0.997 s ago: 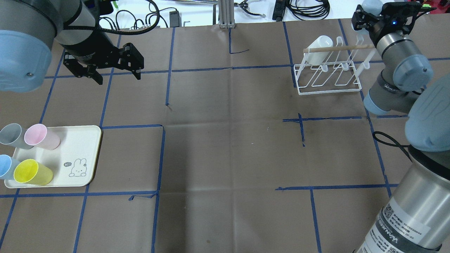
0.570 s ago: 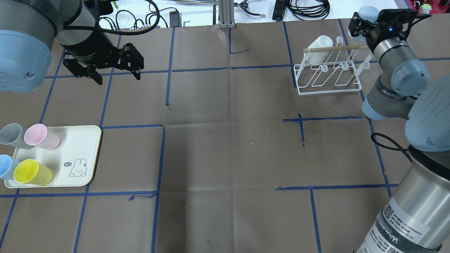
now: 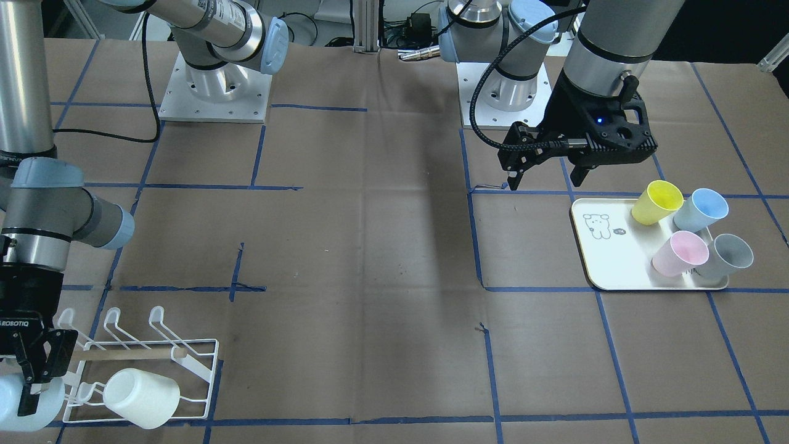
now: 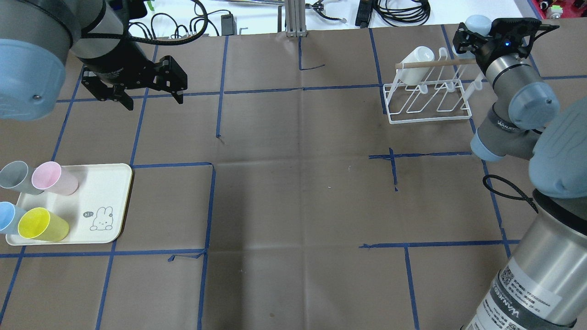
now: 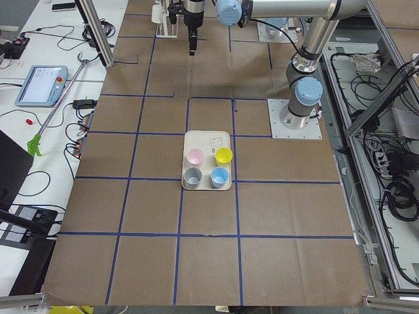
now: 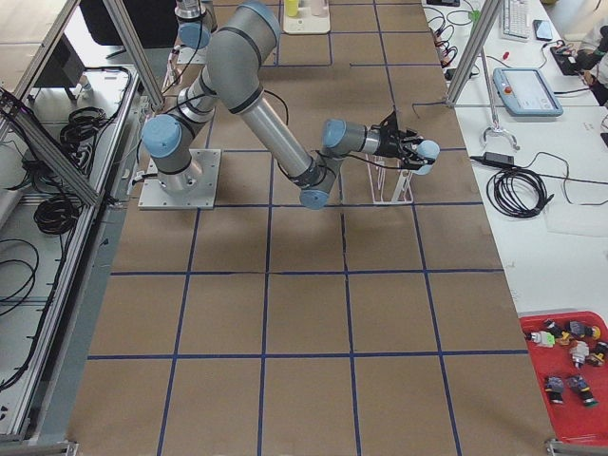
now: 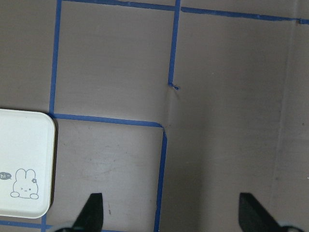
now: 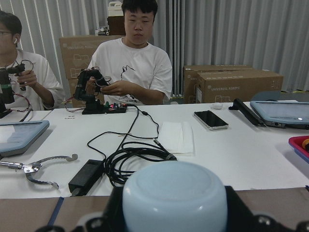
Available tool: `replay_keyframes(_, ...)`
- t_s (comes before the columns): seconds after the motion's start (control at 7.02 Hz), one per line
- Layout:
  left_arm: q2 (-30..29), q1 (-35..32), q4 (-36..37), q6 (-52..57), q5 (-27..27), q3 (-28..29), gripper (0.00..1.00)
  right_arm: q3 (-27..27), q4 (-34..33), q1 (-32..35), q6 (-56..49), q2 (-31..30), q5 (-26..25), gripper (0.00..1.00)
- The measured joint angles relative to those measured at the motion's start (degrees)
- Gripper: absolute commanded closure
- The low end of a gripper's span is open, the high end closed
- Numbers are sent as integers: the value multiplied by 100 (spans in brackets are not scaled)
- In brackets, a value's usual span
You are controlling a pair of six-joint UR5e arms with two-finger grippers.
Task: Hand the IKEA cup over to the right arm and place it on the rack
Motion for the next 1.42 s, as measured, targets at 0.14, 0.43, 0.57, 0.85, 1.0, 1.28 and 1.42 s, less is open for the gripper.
replay_keyframes(0.14, 1, 0, 0, 0, -2, -2, 0, -5, 2, -1, 22, -9, -4, 0)
replay_keyframes(0.43, 2, 0, 6, 0, -3, -6, 0, -52, 5, -1, 28, -40, -11, 0)
replay_keyframes(0.57, 2, 0, 8, 0, -3, -7, 0, -154, 17, -1, 24, -96, -14, 0)
replay_keyframes(0.85, 2, 0, 9, 0, -3, -7, 0, -409, 648, 17, -17, -477, -23, 0)
replay_keyframes(1.0, 10, 0, 9, 0, -3, -13, 0, -446, 1305, 37, -37, -806, -27, 0)
replay_keyframes(1.28, 16, 0, 15, 0, -3, -21, 0, -460, 3085, 84, -59, -1651, -56, 0)
replay_keyframes(1.42, 12, 0, 17, 0, -3, -23, 0, -472, 3901, 128, -70, -1996, -67, 0)
